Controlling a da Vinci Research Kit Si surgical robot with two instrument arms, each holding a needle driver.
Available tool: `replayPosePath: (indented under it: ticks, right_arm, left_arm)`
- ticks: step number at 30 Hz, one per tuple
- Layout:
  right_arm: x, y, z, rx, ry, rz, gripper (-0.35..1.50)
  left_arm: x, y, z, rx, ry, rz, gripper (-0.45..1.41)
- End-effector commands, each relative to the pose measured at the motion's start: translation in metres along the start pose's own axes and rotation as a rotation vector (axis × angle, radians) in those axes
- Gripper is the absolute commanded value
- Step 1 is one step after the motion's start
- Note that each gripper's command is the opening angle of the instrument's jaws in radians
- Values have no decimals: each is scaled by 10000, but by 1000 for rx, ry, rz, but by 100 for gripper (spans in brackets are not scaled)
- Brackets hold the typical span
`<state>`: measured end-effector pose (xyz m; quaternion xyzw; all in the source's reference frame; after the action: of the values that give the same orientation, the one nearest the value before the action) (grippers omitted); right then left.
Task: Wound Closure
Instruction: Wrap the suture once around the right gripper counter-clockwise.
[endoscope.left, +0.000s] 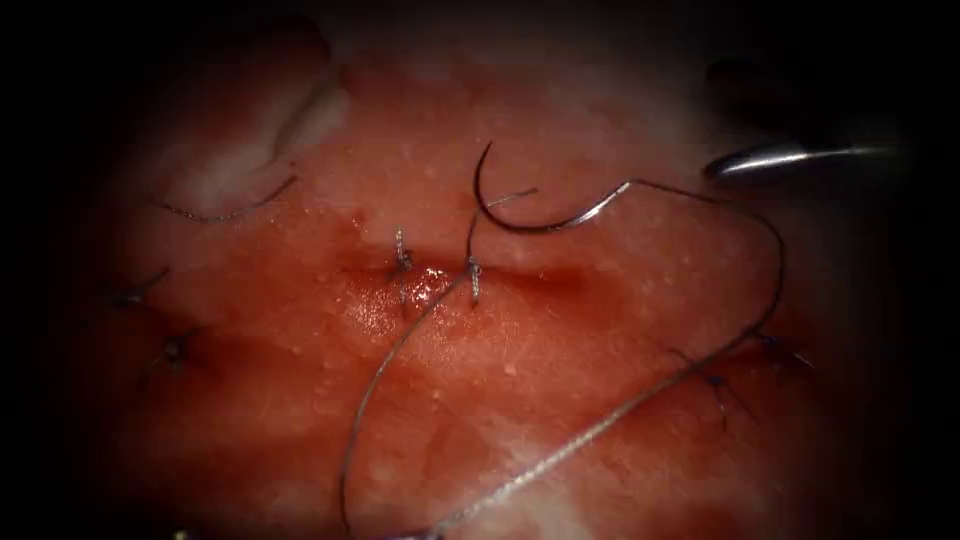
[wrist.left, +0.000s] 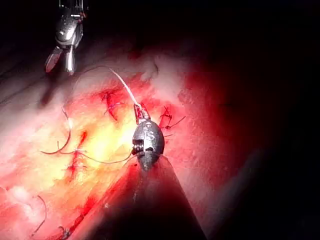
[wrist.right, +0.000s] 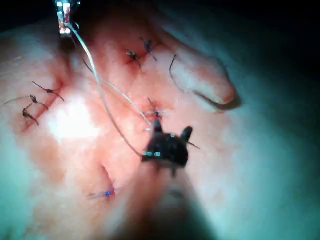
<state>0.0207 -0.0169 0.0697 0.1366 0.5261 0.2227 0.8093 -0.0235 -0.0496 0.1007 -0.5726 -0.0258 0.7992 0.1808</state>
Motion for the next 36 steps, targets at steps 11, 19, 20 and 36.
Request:
replayPosePath:
  ticks: [11, 19, 20, 36]
  right_arm:
    - [-23, -33, 129, 44, 22, -49, 22]
    - [-89, -61, 189, 74, 37, -80, 10]
    - [-93, -63, 192, 76, 40, -79, 9]
    - [-95, -84, 217, 169, 140, -100, -35]
  left_arm:
    - [25, 9, 51, -48, -102, 174, -45]
    - [33, -5, 71, -118, -97, 208, -45]
    - [36, -11, 72, -131, -91, 216, -45]
    - [39, -118, 81, -236, -92, 255, -45]
